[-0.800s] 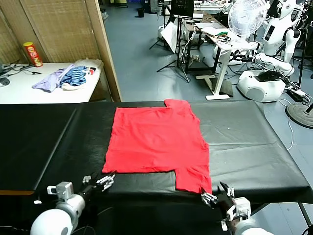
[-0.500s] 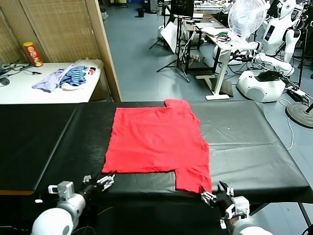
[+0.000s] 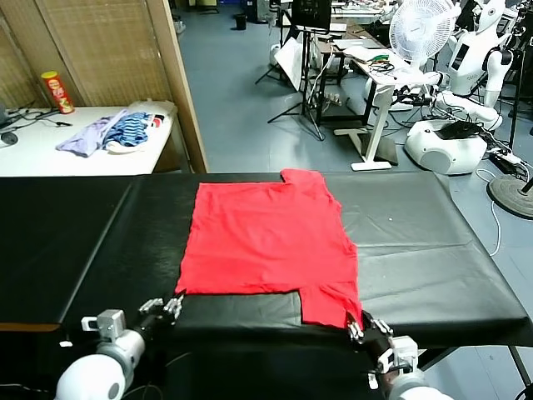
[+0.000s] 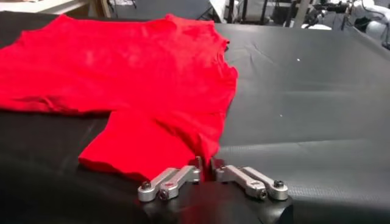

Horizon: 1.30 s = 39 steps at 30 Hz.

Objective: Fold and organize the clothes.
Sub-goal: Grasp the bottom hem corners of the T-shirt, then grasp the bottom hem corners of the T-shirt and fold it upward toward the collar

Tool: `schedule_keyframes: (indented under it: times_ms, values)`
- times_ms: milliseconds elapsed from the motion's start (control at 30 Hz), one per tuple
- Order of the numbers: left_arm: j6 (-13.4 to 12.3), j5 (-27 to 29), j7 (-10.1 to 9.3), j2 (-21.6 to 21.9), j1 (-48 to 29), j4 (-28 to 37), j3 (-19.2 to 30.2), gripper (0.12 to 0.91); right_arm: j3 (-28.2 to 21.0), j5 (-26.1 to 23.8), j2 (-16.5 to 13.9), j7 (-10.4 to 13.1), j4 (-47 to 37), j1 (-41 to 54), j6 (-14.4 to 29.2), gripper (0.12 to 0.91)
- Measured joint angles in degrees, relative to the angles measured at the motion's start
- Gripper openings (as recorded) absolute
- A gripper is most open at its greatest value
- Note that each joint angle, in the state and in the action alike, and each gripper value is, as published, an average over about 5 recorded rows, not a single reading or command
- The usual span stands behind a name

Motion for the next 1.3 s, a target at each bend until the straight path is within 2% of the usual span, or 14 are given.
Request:
schedule_keyframes:
  times_ms: [200,467,700,1067,1300]
  values:
    - [-0.83,-1.14,-0.74,1.25,3.51,-3.91,-1.93,0.126,2.00,1.98,-1.31,-0.12,3.35,-1.19,1.86,0.123]
    - [-6.17,-0.35,-0.48,-0.53,1.20,-4.84,-1.08,0.126,1.22,3.14,-3.19,-2.79,-3.39,6.15,10.71,0.124]
    - [-8.84,3.71,-0.54,-2.52,-6.19,0.04,0.87,0.126,-1.06,4.68,-4.43,-3.37,-13.16,16.82,16.66,0.123]
    - [-10.44,10.17,-0.44,-2.07,-13.48,8.74,4.47,0.126,-5.14,4.15,-5.53,-4.32,-25.07,28.70,19.38,0.123]
    - [-10.97,11.84,-0.82,-1.53,-17.52,13.56,7.05,0.126,-7.00,3.28,-4.84,-5.02,-31.56,33.56,21.07,0.123]
